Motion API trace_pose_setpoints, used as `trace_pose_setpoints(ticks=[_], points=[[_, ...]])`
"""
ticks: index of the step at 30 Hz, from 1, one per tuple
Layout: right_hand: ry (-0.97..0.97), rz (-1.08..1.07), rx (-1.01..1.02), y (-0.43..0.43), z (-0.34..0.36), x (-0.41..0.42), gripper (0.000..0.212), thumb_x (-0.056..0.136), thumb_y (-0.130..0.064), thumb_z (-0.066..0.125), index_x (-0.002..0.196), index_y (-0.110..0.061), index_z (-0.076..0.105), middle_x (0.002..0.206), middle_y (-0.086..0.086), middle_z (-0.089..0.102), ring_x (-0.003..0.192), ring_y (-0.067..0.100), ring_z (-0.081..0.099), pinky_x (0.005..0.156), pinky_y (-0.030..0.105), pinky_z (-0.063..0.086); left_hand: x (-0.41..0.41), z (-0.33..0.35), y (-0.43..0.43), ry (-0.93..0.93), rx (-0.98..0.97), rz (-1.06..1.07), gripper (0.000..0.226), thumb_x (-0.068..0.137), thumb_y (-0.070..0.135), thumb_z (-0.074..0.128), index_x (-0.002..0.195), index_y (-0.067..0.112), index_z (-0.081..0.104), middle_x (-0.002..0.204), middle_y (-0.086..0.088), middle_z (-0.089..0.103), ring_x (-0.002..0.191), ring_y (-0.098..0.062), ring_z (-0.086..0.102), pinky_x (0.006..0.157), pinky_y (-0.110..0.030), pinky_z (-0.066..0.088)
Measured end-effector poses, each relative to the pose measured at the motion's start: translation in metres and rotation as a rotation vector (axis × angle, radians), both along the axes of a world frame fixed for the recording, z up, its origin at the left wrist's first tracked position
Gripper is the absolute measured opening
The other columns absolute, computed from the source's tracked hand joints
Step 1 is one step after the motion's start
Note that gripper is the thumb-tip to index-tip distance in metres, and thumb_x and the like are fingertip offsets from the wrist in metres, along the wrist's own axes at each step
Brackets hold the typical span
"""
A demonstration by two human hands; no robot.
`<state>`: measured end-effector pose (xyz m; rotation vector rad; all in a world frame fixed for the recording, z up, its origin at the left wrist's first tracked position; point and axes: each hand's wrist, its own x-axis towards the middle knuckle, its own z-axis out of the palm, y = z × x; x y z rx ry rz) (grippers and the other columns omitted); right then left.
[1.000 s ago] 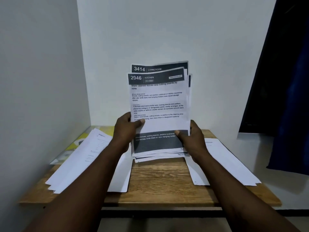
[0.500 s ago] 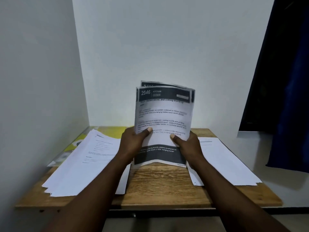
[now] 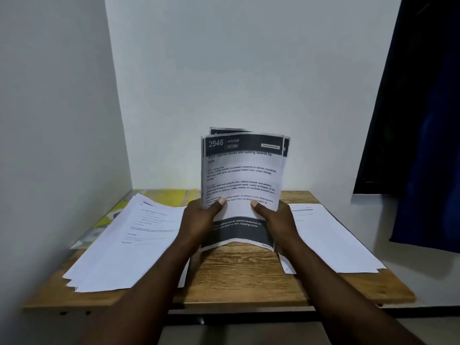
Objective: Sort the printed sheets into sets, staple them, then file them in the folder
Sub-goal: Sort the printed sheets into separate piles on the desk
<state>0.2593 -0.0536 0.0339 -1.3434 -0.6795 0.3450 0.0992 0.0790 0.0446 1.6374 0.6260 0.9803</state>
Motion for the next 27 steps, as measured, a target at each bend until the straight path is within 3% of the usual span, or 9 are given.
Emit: trace_pose_setpoints(ticks=[4,7,12,14,18,20,23,25,27], points=[[-0.061,-0.132,0.033,0.007,0.016,-0.006,0.01,0.091,-0.027,0.083,0.096,-0.027,0.074,0.098,-0.001,0.08,0.087,0.02,0.078,0.081,0.041,0.065,0.005,0.018,-0.008,-0.048,0.081,0.119,0.025,0.09,0.054,0.076,0.084,0.03,0.072,0.093,0.0,0.08,0.087,-0.022,0.077,0.084,-0.051,0.063],[-0.043,-0.126,0.085,0.009,0.023,-0.012,0.015,0.091,-0.026,0.082,0.104,-0.024,0.075,0.1,-0.002,0.08,0.09,0.019,0.078,0.081,0.038,0.064,0.002,0.024,-0.009,-0.08,0.095,0.108,0.038,0.079,0.067,0.072,0.088,0.03,0.073,0.094,0.003,0.08,0.087,-0.02,0.077,0.081,-0.049,0.064],[0.091,-0.033,-0.042,0.011,-0.007,-0.017,0.028,0.084,-0.032,0.084,0.109,-0.02,0.076,0.096,0.002,0.082,0.086,0.029,0.08,0.084,0.056,0.065,-0.006,-0.014,-0.01,0.215,0.138,0.073,0.044,0.081,0.073,0.067,0.096,0.032,0.073,0.098,0.003,0.08,0.085,-0.015,0.076,0.083,-0.044,0.064],[0.104,-0.079,-0.053,0.012,-0.017,-0.019,0.034,0.078,-0.037,0.084,0.107,-0.02,0.077,0.094,0.002,0.082,0.084,0.028,0.08,0.082,0.056,0.065,-0.007,-0.027,-0.014,0.229,0.151,0.077,0.051,0.081,0.074,0.065,0.098,0.028,0.076,0.094,0.004,0.08,0.083,-0.014,0.076,0.079,-0.041,0.064],[0.009,-0.178,-0.048,0.012,-0.005,-0.018,0.021,0.094,-0.031,0.077,0.109,-0.017,0.072,0.095,0.002,0.078,0.081,0.02,0.076,0.069,0.034,0.063,-0.002,-0.016,-0.013,0.224,0.228,0.143,0.036,0.097,0.055,0.066,0.096,0.02,0.075,0.093,-0.003,0.077,0.086,-0.021,0.073,0.077,-0.036,0.059],[-0.066,-0.192,-0.016,0.012,0.005,-0.016,0.018,0.096,-0.028,0.076,0.111,-0.018,0.071,0.096,-0.001,0.075,0.081,0.014,0.072,0.063,0.025,0.054,-0.002,-0.005,-0.012,0.183,0.228,0.151,0.039,0.092,0.062,0.066,0.094,0.024,0.073,0.094,-0.004,0.077,0.088,-0.024,0.073,0.08,-0.04,0.059],[-0.139,-0.154,-0.005,0.012,0.005,-0.019,0.021,0.093,-0.03,0.079,0.11,-0.019,0.073,0.095,-0.005,0.075,0.084,0.01,0.073,0.064,0.021,0.055,-0.004,0.001,-0.013,0.197,0.231,0.137,0.046,0.081,0.071,0.062,0.097,0.029,0.07,0.09,0.004,0.073,0.083,-0.018,0.071,0.074,-0.034,0.059],[-0.107,-0.112,-0.038,0.014,-0.01,-0.021,0.03,0.086,-0.041,0.083,0.107,-0.021,0.073,0.097,-0.002,0.078,0.087,0.016,0.076,0.071,0.029,0.063,-0.006,-0.007,-0.017,0.229,0.22,0.1,0.034,0.088,0.065,0.071,0.097,0.032,0.067,0.086,0.012,0.071,0.078,-0.007,0.069,0.063,-0.024,0.054],[-0.076,-0.099,-0.098,0.016,-0.027,-0.023,0.046,0.081,-0.053,0.081,0.114,-0.021,0.074,0.103,0.001,0.079,0.093,0.022,0.077,0.081,0.043,0.066,-0.007,-0.019,-0.022,0.224,0.183,0.061,0.022,0.091,0.058,0.072,0.093,0.037,0.067,0.089,0.014,0.074,0.079,-0.001,0.069,0.063,-0.02,0.054]])
